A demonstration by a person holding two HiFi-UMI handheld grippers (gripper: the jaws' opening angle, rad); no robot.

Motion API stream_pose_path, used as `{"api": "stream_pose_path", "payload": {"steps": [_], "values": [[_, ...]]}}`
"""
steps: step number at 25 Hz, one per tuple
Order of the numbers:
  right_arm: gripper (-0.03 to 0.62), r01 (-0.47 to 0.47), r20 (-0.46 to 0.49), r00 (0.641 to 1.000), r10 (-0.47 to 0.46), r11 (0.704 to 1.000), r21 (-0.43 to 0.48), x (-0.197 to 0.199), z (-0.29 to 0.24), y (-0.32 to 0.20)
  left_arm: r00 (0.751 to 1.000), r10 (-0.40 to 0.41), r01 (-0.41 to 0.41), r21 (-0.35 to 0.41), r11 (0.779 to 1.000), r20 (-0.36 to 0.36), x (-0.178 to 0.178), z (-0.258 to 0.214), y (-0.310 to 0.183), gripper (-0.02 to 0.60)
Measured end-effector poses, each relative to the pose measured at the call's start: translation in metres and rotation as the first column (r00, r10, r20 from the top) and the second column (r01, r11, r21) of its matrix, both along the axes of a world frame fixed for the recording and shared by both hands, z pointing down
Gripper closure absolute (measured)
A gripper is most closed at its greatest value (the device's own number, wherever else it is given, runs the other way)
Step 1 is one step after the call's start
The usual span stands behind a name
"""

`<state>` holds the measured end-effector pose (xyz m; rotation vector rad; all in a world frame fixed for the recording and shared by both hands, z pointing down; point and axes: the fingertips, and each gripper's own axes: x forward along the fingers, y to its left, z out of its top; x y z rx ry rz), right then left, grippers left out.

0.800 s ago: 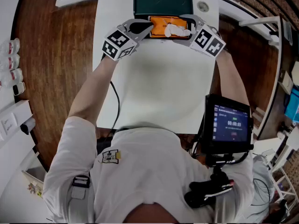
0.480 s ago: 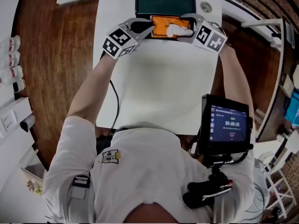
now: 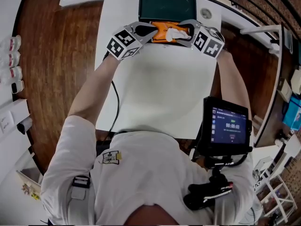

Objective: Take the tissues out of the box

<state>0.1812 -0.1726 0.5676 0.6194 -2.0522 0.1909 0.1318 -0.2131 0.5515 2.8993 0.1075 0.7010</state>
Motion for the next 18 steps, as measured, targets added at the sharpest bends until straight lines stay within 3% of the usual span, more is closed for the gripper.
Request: {"api": "stream_pose_path", "payload": {"steps": [10,14,18], "values": [[0.379,-0.08,0.027,0.997,0.077,0.986,0.148,-0.021,-0.066,0.005,0.994,-0.023,0.027,0.035,0.999,-0.111,-0.01,-0.069,0.007,0.581],[0.379,-0.11,0.061,0.993,0.1,0.978,0.178,-0.05,-0.077,0.021,0.991,-0.045,0.051,0.042,0.998,-0.124,-0.039,-0.084,0.022,0.581],[0.379,-0.115,0.079,0.992,0.101,0.976,0.184,-0.104,-0.076,0.05,0.99,-0.082,0.088,0.047,0.995,-0.112,-0.093,-0.086,0.05,0.581]]}}
